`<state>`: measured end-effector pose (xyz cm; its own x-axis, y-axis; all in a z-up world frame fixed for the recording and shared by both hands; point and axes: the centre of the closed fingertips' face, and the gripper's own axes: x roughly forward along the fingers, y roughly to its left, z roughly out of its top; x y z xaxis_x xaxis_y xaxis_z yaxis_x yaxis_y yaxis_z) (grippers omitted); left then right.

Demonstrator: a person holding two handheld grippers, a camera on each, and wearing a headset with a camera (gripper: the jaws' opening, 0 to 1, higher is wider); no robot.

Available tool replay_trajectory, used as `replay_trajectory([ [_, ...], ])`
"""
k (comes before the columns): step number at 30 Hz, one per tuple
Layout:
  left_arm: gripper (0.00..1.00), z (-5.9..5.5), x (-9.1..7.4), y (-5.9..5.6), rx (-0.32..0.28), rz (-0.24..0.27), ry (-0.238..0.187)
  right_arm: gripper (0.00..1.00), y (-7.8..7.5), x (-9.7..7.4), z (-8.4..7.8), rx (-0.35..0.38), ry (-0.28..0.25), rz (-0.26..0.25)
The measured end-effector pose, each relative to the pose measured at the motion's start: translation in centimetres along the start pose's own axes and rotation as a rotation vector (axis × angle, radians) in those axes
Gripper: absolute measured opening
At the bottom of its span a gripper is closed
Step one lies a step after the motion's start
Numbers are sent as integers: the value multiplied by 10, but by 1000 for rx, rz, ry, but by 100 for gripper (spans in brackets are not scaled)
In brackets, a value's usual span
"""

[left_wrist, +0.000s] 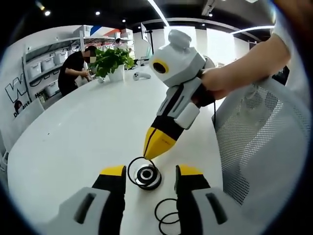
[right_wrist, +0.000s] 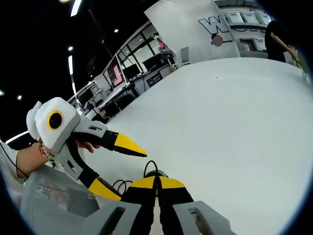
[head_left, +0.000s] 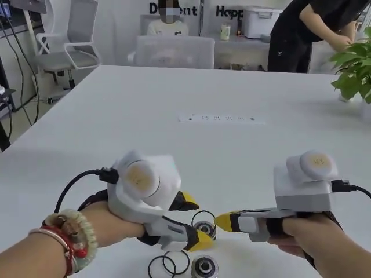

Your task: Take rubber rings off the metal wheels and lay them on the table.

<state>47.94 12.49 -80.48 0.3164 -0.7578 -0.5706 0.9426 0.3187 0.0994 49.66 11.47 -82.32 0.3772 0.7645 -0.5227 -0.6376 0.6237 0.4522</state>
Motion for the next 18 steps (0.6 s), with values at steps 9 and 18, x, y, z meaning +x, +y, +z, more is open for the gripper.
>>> replay_trajectory([
  [9,45,14,-6,-4,6,-15,-29,0,0,-3,5,12,-19,4],
  [18,54,18,-5,-14,18,-56,-21,0,0,-6,9,28,-37,8],
])
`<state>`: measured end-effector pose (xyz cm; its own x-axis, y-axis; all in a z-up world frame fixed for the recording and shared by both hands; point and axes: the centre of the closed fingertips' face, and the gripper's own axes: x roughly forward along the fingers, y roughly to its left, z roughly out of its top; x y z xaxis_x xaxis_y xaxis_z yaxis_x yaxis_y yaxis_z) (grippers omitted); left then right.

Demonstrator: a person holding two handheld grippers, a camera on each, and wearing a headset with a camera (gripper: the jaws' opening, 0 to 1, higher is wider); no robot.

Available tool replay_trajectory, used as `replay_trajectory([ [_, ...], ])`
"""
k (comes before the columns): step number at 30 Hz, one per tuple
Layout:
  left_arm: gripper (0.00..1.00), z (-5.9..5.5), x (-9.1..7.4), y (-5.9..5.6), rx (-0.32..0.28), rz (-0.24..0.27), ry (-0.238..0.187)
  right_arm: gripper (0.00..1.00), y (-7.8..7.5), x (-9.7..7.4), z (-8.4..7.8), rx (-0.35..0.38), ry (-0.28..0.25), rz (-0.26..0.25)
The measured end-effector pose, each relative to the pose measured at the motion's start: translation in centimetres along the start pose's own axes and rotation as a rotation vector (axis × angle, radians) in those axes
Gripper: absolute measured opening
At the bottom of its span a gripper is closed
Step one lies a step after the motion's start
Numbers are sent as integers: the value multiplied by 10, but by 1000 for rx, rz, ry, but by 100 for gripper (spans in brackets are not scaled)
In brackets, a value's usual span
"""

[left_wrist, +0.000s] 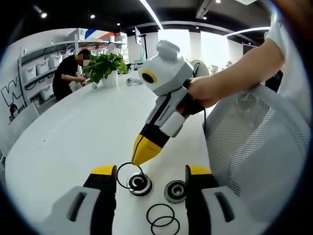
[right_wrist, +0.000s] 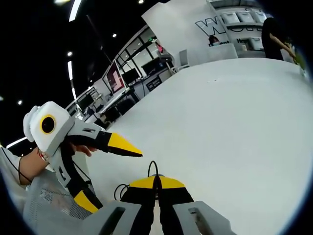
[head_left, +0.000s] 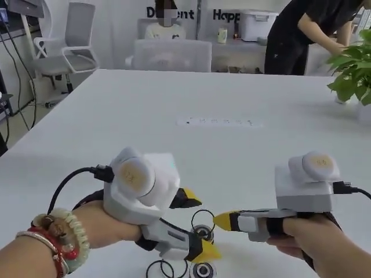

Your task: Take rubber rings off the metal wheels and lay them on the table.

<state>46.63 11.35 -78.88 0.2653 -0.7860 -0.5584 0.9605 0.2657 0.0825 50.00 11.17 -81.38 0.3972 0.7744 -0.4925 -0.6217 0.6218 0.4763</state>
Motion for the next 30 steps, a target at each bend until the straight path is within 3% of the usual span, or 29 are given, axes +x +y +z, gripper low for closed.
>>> replay_trajectory([
  [7,62,10,-14,-3,-11,-5,-15,0,3,0,1,4,-6,10],
  [16,62,15,-45,3,-15,55,-42,0,8,1,3,-1,-10,25],
  [25,65,-7,-82,7,-75,152,-53,0,17,4,4,-15,-7,52],
  [30,66,-19,-96,2,-105,171,-62,0,21,5,3,-20,-1,65],
])
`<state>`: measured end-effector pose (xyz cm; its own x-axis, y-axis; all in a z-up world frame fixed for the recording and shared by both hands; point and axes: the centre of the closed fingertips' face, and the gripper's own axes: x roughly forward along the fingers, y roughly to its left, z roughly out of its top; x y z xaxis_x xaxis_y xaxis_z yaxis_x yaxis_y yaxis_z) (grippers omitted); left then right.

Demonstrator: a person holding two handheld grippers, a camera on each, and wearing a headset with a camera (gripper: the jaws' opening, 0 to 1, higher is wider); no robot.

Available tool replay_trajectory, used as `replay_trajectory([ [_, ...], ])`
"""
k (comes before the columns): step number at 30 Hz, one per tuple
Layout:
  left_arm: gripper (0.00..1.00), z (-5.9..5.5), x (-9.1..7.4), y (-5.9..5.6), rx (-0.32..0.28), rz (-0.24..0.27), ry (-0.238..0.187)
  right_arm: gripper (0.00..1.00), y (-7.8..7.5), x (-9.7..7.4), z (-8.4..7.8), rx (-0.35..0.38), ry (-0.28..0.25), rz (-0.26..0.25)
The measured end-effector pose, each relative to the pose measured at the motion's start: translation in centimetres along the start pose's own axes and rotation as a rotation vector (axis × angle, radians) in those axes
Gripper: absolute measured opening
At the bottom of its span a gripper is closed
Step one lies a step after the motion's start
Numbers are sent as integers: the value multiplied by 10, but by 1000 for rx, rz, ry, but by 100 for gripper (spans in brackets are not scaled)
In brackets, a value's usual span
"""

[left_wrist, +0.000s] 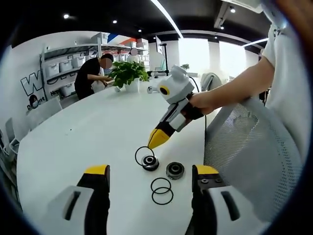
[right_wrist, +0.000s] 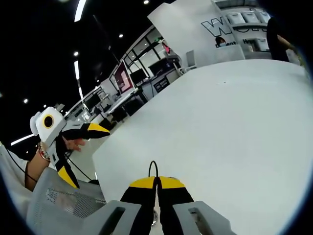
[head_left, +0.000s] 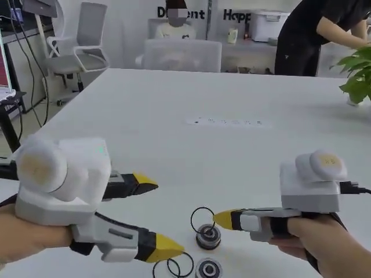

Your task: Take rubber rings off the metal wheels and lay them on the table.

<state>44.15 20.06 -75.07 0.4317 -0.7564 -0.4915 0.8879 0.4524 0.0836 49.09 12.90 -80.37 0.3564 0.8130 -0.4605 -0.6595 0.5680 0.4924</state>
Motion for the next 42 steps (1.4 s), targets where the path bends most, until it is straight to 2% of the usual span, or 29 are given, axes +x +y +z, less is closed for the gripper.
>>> replay_trajectory([
  [4,69,-9,-10,0,-27,26,8,0,3,0,0,-5,4,8],
  [7,70,-13,-16,1,-64,54,-23,0,7,0,1,-7,2,19],
  [10,73,-19,-17,-3,-84,56,-34,0,9,0,1,-10,3,26],
  [15,76,-34,-18,-14,-106,55,-10,0,13,1,0,-19,12,37],
  [19,79,-42,-19,-17,-121,58,0,0,17,2,-1,-21,16,47],
  [31,79,-55,-19,-21,-149,74,9,0,30,7,-7,-30,43,84],
  [36,79,-56,-20,-19,-148,90,11,0,34,12,-17,-44,81,92],
  [42,78,-59,-20,-21,-158,91,23,0,29,17,-28,-55,130,76],
])
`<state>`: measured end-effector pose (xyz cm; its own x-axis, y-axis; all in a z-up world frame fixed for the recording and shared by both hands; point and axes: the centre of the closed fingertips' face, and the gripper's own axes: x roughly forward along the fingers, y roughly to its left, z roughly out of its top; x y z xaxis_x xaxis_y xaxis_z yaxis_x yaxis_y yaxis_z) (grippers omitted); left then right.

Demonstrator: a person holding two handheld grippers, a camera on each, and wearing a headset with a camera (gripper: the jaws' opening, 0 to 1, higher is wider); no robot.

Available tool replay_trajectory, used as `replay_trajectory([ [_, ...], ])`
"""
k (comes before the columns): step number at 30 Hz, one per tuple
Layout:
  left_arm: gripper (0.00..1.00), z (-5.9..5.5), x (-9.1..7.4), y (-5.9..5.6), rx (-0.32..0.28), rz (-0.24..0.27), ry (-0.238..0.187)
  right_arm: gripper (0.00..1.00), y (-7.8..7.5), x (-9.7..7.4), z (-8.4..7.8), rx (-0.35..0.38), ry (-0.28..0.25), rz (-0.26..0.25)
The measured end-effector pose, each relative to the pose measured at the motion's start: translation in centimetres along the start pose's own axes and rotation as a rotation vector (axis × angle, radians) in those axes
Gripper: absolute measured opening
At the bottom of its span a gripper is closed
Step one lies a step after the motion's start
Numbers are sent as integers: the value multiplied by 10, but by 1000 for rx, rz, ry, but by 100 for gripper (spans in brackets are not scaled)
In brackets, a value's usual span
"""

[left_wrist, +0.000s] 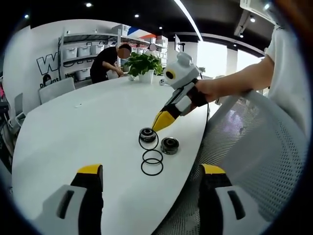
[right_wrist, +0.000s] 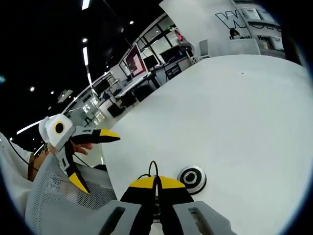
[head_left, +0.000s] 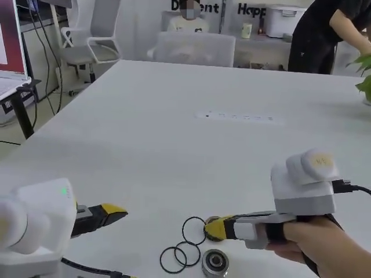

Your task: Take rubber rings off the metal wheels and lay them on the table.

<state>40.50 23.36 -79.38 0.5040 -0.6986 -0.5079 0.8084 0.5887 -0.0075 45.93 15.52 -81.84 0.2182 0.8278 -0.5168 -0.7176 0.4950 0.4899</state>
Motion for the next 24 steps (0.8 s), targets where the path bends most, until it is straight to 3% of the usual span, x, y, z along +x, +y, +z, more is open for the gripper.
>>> replay_trajectory([
  [6,78,-1,1,-1,7,0,10,0,-3,8,-11,-9,47,-17],
  [20,78,-1,0,0,-8,1,3,0,-9,12,-19,-39,83,-44],
  [24,78,-1,0,1,-11,2,2,5,-12,12,-21,-57,97,-57],
])
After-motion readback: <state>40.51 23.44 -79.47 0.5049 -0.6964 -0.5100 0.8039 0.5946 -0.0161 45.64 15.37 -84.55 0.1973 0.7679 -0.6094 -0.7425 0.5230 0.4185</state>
